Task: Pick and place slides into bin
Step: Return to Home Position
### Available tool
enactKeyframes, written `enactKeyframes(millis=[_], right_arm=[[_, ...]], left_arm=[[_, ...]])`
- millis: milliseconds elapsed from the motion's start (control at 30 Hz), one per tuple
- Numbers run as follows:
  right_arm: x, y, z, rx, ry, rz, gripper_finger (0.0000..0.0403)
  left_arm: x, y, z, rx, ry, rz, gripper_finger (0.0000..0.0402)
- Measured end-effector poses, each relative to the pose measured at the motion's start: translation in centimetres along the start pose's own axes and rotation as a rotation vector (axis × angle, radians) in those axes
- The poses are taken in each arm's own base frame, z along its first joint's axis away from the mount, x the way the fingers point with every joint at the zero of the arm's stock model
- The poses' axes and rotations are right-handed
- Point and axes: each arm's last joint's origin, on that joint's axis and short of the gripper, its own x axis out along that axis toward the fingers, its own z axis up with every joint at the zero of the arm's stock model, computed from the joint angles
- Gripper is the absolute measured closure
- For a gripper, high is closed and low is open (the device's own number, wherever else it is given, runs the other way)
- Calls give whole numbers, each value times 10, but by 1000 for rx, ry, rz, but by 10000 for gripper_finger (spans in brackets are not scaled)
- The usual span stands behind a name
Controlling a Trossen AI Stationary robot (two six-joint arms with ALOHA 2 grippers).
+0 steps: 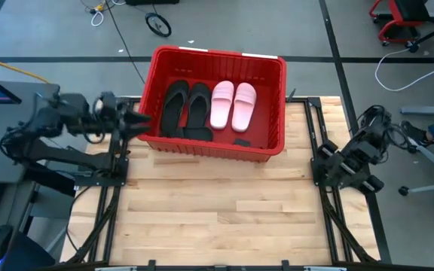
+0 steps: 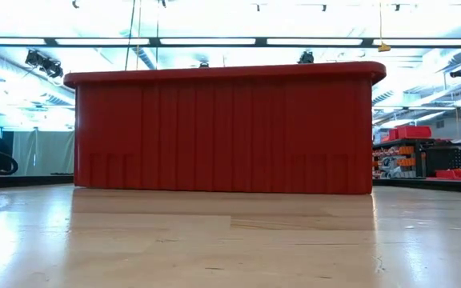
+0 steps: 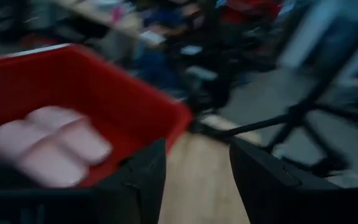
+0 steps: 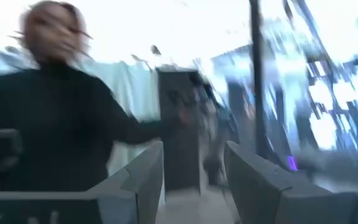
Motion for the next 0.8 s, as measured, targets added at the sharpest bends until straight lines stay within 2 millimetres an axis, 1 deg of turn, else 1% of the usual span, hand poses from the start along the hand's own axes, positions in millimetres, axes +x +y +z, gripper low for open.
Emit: enactKeyframes(millis=[100,167,200,233,300,333,367,433,533,600,700,800], right_arm=[[3,1,-12,-91,-80,60,227],[4,0,-24,-129,-45,60,227],[5,0,-29,-136,-2,54,227],[4,-1,-35,-130,58,46,227],[7,-2,-46,-25,149,35,227],[8,-2,-48,1,164,29,227],[8,-2,-49,-3,172,23,227],[7,-2,-47,-19,152,22,227],[0,-2,-36,25,55,27,227],[-6,-2,-32,9,18,34,227],[-14,-2,-31,-71,6,65,227],[-17,-3,-32,-58,11,49,227]], left_arm=[[13,2,-26,25,-52,-142,216],[23,2,-43,48,-85,-222,213],[28,2,-52,52,-102,-257,212],[33,2,-62,56,-108,-277,212],[42,5,-82,59,-108,-304,213],[46,7,-91,54,-103,-311,214],[49,9,-102,50,-94,-311,215],[54,15,-116,41,-107,-307,218],[51,23,-127,25,-176,-313,220],[44,28,-133,26,-198,-311,220],[32,34,-137,29,-247,-322,216],[22,38,-141,49,-293,-336,212]])
